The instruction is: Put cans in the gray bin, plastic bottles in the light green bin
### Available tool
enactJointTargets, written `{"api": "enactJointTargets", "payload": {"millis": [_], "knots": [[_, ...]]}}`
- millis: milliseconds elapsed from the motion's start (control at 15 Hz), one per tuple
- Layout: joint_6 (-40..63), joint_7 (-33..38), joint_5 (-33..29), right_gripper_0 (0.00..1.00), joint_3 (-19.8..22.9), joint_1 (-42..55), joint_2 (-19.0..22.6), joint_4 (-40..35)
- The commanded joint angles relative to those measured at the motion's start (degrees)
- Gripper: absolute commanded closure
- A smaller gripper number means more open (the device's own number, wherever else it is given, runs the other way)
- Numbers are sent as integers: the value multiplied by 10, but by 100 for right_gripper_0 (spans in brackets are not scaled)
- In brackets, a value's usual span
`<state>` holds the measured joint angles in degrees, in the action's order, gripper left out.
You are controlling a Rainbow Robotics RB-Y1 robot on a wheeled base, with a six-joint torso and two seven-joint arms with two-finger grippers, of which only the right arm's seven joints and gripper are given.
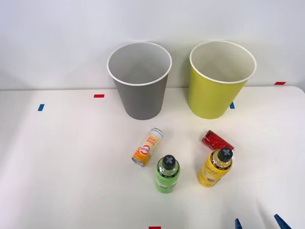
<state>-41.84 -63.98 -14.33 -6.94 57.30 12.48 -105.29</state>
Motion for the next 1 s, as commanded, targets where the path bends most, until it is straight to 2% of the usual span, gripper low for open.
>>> {"api": "enactJointTargets", "payload": {"millis": [67, 333, 467, 533, 667, 867, 933, 1000], "knots": [[0, 0, 0, 0, 0, 0, 0, 0], [0, 0, 0, 0, 0, 0, 0, 0], [10, 0, 2, 0, -4, -18, -8, 31], [-3, -2, 24, 0, -9, -31, -8, 45], [-6, -11, 93, 0, -47, -32, 10, 28], [8, -149, 220, 0, -109, -54, 78, -15], [10, -218, 282, 0, -136, -69, 105, -17], [10, -268, 316, 0, -151, -78, 119, -18]]}}
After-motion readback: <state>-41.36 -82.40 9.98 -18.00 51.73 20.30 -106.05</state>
